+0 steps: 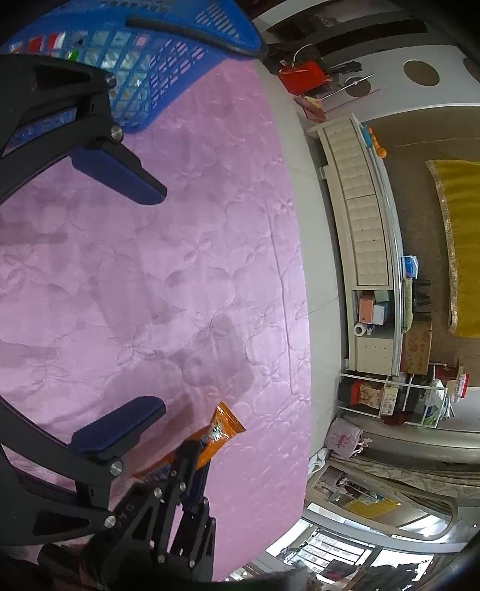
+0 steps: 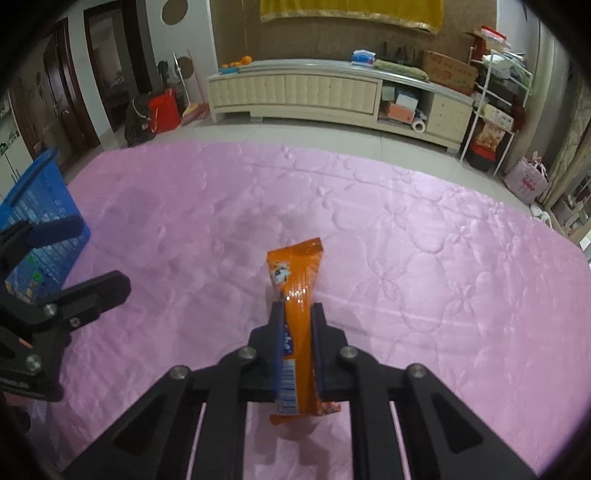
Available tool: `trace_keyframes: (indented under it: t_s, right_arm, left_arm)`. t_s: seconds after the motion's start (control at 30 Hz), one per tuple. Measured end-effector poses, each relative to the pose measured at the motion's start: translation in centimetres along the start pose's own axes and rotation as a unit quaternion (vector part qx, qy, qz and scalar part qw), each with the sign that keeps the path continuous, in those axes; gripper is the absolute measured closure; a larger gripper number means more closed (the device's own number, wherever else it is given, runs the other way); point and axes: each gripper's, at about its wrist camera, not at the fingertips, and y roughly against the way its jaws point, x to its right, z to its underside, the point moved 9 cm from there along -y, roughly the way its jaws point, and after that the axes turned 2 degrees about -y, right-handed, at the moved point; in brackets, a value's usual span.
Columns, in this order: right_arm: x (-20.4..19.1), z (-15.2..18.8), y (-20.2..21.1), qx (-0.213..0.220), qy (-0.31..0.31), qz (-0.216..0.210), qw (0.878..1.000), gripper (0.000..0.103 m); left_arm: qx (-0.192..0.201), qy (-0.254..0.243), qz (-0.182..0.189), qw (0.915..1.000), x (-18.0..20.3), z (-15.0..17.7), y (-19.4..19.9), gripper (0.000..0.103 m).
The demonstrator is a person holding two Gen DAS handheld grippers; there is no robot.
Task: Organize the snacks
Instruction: 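Grasp the orange candy bar with the right gripper and lift it, then carry the candy bar over the basket and open the right gripper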
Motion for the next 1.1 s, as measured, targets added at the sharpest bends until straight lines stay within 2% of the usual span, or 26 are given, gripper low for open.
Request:
trace_keyframes:
  t_s: [0.33,0.67,1.1]
  right_arm:
    - [-1.4,-1.1,5.7,0.034,-0.004,-0.007,0.999,0.087]
    - [-2.7,-1.5,12.8,0.077,-0.003,-0.006,0.997,0.087]
    - [-7.4,-2.6,18.7,0.124,0.006,-0.024,0.992,0.087]
  left_arm:
    - [0.029,-0.01,-0.001,0.9995,0.2,-0.6,4.1,0.0]
    - [0.073,-0.016,0.01,0.9971,1.1,-1.5,10.4,0.0]
    - [0.121,-0.015,-0.008,0.9925,-2.5,-0.7,18.2,0.0]
